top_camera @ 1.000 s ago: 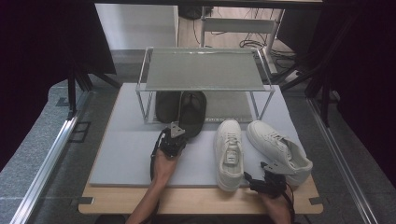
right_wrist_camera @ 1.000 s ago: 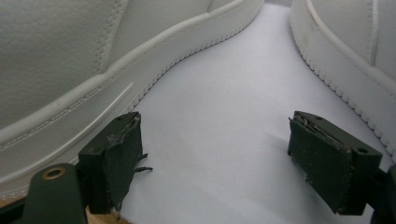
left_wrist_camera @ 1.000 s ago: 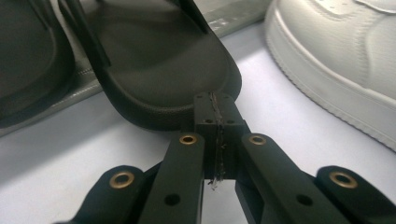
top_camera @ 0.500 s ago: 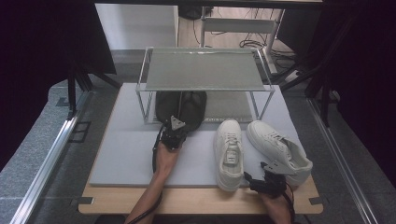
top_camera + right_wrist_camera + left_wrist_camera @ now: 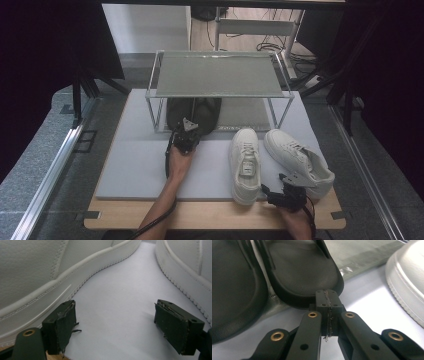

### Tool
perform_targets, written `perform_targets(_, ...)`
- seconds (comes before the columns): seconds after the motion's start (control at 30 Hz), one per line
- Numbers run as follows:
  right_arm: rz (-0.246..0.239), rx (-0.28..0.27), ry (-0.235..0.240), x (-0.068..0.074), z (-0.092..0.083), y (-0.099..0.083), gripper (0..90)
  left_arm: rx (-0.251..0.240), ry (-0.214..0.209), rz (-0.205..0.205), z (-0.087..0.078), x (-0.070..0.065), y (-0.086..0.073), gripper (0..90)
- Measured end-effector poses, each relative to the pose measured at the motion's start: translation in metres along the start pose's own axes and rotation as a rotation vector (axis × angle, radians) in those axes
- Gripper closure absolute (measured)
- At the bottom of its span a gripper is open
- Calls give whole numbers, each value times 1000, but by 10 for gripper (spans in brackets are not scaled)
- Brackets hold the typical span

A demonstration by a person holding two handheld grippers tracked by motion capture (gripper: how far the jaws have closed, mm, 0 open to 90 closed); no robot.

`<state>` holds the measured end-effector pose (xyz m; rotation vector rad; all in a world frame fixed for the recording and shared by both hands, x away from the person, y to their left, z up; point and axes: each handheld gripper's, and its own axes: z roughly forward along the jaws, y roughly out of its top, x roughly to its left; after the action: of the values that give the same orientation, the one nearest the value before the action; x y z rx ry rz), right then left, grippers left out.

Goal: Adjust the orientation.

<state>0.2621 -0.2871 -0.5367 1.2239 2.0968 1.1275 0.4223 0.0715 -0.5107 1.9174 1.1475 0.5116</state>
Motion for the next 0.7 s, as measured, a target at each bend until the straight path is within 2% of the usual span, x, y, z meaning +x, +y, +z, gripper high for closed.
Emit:
perform_targets(0.4,-1,0,2,0,0,0,175,6,16,-18,9,6,6,897)
perform_targets(0.7,-1,0,6,0,0,0,174,5,-2,-28,1,6,4,874)
